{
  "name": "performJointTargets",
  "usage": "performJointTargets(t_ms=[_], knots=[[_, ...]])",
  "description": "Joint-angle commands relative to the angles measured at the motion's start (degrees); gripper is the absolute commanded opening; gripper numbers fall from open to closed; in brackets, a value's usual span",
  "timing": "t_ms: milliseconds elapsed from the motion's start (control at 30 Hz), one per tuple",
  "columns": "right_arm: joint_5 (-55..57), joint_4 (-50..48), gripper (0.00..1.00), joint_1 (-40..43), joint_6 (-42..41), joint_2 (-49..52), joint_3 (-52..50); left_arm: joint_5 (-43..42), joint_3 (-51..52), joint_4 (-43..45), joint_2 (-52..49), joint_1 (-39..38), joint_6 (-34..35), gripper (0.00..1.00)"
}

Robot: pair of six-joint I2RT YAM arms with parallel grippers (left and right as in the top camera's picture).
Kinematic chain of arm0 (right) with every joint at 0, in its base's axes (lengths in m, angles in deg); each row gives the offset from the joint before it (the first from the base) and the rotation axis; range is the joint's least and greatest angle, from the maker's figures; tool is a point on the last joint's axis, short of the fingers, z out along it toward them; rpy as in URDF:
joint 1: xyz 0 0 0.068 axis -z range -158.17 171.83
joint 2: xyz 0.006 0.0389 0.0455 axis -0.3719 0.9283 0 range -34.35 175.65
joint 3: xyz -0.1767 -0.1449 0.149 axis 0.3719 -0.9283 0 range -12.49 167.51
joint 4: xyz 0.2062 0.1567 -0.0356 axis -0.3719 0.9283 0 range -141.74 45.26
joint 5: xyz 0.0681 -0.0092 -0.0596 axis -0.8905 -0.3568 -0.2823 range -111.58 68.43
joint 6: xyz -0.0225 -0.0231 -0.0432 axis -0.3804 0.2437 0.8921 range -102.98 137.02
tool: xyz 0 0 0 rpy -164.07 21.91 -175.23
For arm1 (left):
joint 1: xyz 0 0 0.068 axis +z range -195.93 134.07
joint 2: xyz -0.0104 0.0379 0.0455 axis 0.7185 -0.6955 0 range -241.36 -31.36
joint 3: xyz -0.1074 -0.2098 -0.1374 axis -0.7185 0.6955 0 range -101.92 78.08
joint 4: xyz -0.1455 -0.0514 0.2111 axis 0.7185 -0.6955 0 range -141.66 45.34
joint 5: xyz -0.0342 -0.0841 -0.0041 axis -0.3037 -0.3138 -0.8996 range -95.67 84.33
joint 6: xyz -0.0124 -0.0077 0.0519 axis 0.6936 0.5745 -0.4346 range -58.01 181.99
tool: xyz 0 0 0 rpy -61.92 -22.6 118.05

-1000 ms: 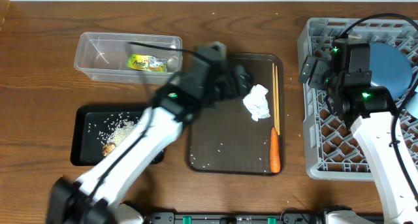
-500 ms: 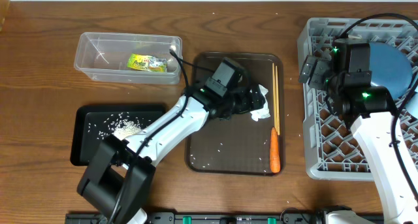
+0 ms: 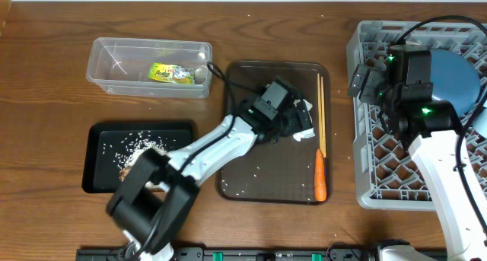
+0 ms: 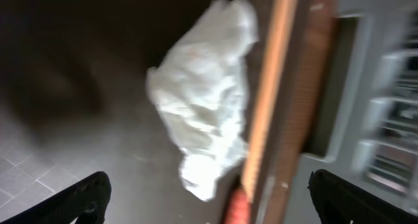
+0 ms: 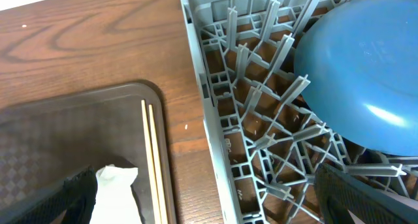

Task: Sort waste into correct bins and load items into the dishwasher rack
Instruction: 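Move the left gripper back toward the white tissue on the tray, then close the left gripper on the white tissue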

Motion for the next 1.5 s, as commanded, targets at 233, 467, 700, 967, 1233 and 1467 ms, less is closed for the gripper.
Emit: performJointTargets(t_ms=[233, 467, 700, 967, 1233, 1467], knots=[[1.0, 0.0, 0.99, 0.1, -0.1, -0.3, 0.2, 1.4, -0.3, 2.7, -5.2, -1.5, 3.1, 0.98], [1.0, 0.0, 0.99, 0.1, -0.1, -0.3, 0.2, 1.8, -0.3, 5.7, -7.9, -3.3, 5.5, 0.98], [1.0, 0.0, 0.99, 0.0, -0.1, -0.3, 0.2, 1.8, -0.3, 7.5, -10.8, -3.2, 5.7, 0.95], [1.0, 0.0, 0.99, 0.1, -0.1, -0.3, 0.2, 2.3, -0.3, 8.0, -11.0, -3.1, 5.5, 0.63], [1.0, 0.0, 0.99, 0.1, -0.1, -0.3, 0.2, 3.3, -0.3, 7.5, -10.5, -2.1, 4.8, 0.50], [1.0, 0.0, 0.99, 0.1, -0.1, -0.3, 0.2, 3.3, -0.3, 5.2, -8.7, 0.0, 2.9, 0.23]])
